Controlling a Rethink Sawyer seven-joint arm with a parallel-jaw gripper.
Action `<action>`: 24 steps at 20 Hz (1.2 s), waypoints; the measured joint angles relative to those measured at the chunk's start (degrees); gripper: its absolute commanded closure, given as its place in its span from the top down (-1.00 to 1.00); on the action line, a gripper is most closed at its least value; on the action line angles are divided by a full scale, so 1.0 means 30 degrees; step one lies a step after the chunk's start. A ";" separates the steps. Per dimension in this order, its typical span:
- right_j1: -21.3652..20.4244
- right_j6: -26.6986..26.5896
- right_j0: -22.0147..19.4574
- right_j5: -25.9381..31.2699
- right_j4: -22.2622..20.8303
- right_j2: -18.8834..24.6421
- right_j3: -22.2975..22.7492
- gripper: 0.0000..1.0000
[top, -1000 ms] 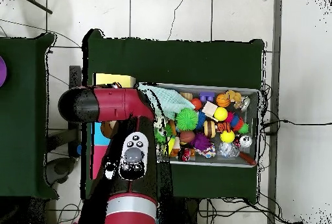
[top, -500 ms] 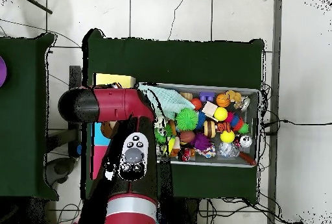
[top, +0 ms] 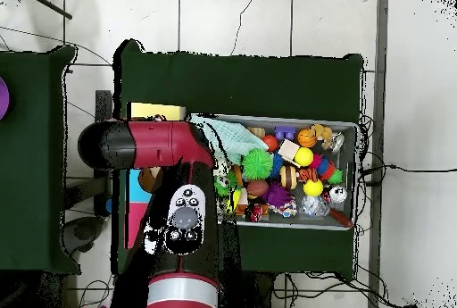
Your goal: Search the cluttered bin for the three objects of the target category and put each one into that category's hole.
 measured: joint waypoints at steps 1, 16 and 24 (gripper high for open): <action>-0.0175 0.0000 -0.0022 0.0292 -0.0016 0.0003 0.0050 1.00; -0.1511 0.0000 -0.0026 0.1365 -0.0102 0.0011 0.0268 -1.00; -0.2766 0.0000 -0.0039 0.1373 -0.0110 0.0014 0.0263 -1.00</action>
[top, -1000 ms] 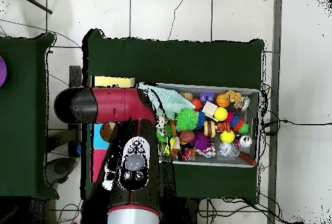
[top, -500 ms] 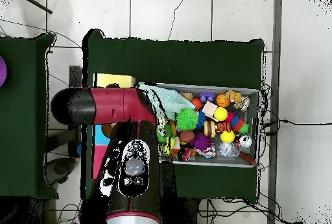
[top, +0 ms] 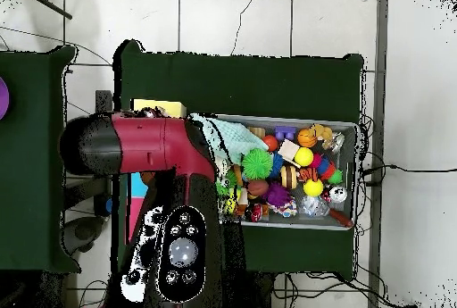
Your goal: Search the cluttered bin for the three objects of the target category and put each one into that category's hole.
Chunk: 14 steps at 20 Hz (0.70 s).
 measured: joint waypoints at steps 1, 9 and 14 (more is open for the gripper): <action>-0.0130 0.0000 0.0000 0.0004 0.0000 0.0003 0.0000 -1.00; -0.0428 0.0000 -0.0006 0.0004 0.0000 0.0017 -0.0102 -1.00; -0.0371 0.0000 -0.0135 0.0004 0.0000 0.0036 -0.0116 -1.00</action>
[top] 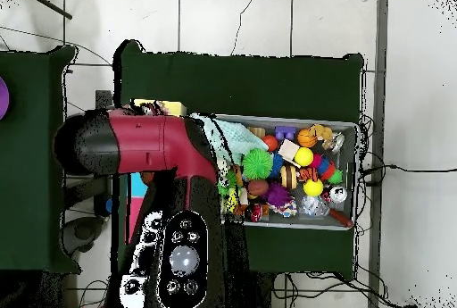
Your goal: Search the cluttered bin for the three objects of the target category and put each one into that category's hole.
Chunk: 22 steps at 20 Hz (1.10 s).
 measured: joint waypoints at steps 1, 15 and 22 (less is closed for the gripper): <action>0.0055 0.0000 -0.0063 0.0000 0.0004 0.0011 -0.0006 -1.00; 0.1187 0.0000 -0.3075 -0.2229 0.0027 0.3222 0.0244 -1.00; 0.1808 0.0000 -0.5063 -0.3861 0.0031 0.5633 0.0797 -1.00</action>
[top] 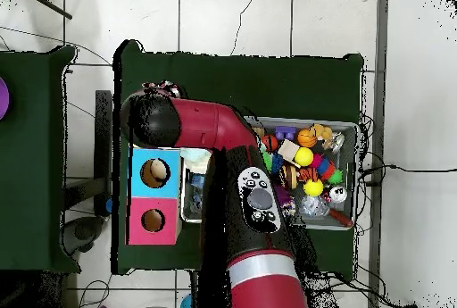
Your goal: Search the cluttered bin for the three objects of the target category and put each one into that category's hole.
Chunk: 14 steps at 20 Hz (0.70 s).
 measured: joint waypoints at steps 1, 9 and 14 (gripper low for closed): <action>0.0063 0.0000 -0.0079 -0.0004 -0.0008 0.0110 0.0047 -1.00; 0.0556 0.0000 0.0068 0.0577 -0.0018 0.0420 0.0163 -1.00; 0.0597 0.0000 0.0110 0.1277 -0.0016 0.0752 0.0202 -1.00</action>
